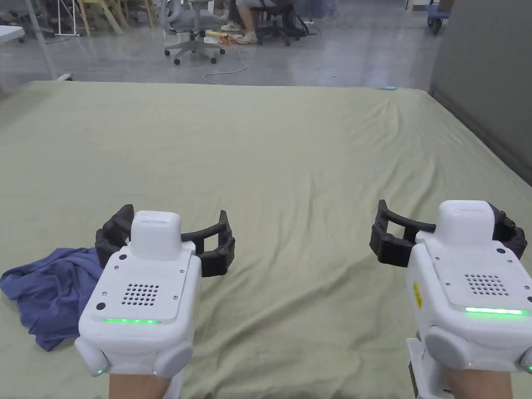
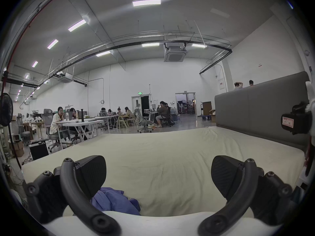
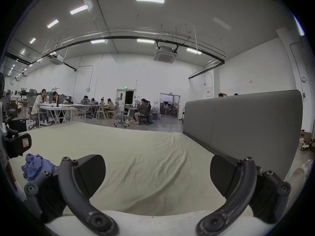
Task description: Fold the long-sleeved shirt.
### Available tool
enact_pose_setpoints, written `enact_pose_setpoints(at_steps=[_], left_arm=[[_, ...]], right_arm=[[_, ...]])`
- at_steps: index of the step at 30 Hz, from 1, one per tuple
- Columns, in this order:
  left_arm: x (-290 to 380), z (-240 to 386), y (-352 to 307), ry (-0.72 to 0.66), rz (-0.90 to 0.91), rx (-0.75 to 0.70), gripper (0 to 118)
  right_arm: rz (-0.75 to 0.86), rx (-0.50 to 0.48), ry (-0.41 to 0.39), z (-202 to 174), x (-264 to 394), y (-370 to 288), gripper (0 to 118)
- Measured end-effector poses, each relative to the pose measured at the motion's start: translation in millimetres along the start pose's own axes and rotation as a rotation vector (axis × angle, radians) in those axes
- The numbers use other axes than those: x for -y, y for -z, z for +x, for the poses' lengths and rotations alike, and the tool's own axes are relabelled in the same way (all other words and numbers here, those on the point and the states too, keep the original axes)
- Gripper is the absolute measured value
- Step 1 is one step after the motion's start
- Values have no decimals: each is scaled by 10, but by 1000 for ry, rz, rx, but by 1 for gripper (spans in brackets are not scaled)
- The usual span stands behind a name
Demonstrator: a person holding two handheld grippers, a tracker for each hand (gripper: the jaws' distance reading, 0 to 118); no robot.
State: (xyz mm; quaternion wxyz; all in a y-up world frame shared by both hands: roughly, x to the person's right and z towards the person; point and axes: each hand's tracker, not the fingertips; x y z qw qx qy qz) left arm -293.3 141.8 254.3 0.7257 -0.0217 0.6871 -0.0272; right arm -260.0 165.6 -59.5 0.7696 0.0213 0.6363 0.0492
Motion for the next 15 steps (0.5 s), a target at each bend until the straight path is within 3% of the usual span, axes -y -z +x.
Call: enact_pose_setpoints(at_steps=[15], left_arm=[[-31,-21,11,10,-10,-1,118]], right_arm=[[-6,-18,2,-14,0,17,118]])
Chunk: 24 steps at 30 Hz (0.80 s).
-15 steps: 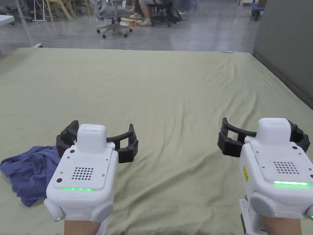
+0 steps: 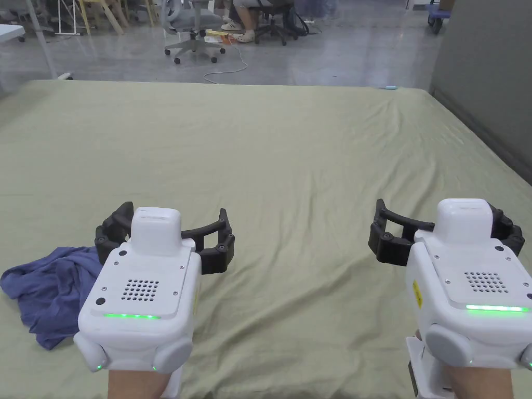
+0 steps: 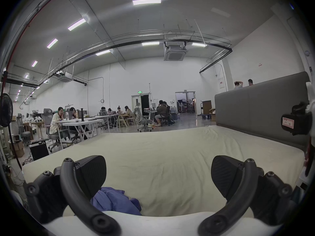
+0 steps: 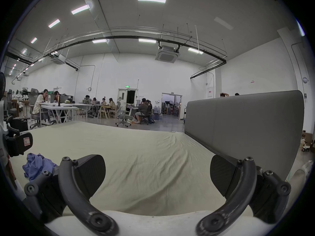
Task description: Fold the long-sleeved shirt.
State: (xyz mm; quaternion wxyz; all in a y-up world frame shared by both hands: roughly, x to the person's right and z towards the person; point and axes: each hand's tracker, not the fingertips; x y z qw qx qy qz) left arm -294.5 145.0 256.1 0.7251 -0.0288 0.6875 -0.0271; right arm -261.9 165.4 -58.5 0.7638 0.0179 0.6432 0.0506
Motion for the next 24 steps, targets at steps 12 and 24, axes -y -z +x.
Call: enact_pose_setpoints(at_steps=[12,24], left_arm=[[-5,18,20,17,-7,-10,118],[-13,45,17,21,11,0,118]], right_arm=[[-17,20,-6,9,59,91,118],[-27,22,-3,16,42,108,118]])
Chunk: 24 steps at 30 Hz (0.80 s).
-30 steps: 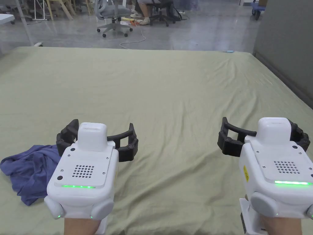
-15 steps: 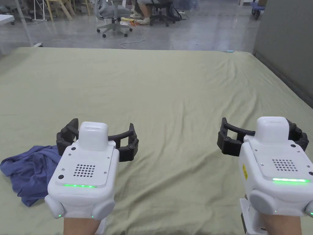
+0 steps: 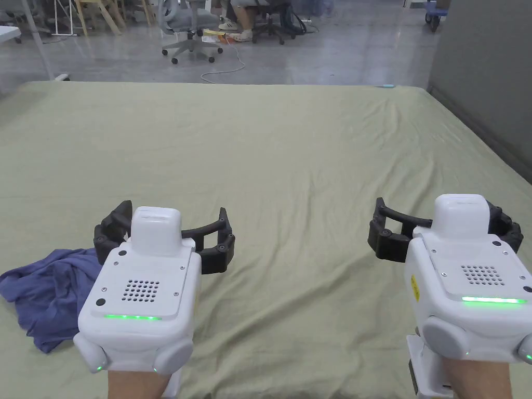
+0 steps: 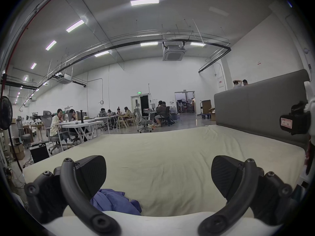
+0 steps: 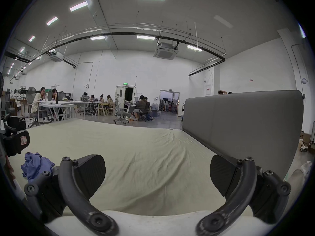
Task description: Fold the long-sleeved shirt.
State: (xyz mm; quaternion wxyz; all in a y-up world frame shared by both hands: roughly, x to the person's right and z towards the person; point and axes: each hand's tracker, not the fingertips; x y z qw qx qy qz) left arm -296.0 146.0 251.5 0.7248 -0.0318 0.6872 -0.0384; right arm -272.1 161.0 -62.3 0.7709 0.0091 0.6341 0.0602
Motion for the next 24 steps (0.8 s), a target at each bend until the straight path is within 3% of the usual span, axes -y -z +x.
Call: enact_pose_setpoints(at_steps=[24], left_arm=[[12,50,-75,-37,-30,-9,118]], right_arm=[[5,21,29,63,3,-114,118]])
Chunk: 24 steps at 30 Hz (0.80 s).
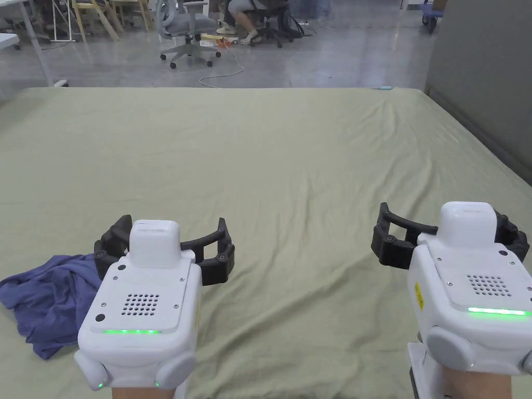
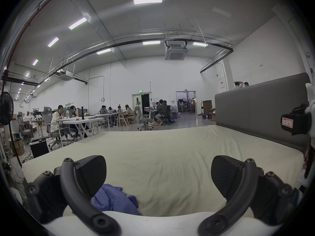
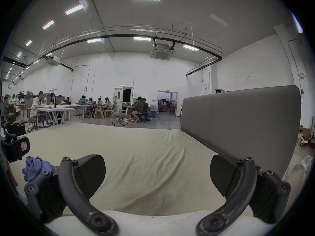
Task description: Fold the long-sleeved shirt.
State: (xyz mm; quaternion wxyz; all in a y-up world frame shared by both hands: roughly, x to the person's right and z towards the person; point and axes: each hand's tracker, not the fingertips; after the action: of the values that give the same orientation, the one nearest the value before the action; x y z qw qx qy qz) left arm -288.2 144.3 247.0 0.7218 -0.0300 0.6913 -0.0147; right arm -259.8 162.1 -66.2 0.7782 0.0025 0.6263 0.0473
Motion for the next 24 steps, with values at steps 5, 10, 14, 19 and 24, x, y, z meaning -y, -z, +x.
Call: enact_pose_setpoints(at_steps=[5,10,14,19,24], left_arm=[[-61,-4,-49,8,-14,-30,0],[-15,-12,-64,-10,-27,-11,0],[-3,-51,-30,-2,-37,-20,0],[-36,-411,-155,35,-30,-168,0],[-67,-938,-400,14,-50,-345,0]], right_arm=[[-67,37,-27,-3,31,31,0],[-66,1,-11,-55,-7,13,0],[-65,-6,-10,-153,-24,48,0],[-50,-164,5,-706,-71,107,0],[-26,-371,12,-1433,-129,63,0]])
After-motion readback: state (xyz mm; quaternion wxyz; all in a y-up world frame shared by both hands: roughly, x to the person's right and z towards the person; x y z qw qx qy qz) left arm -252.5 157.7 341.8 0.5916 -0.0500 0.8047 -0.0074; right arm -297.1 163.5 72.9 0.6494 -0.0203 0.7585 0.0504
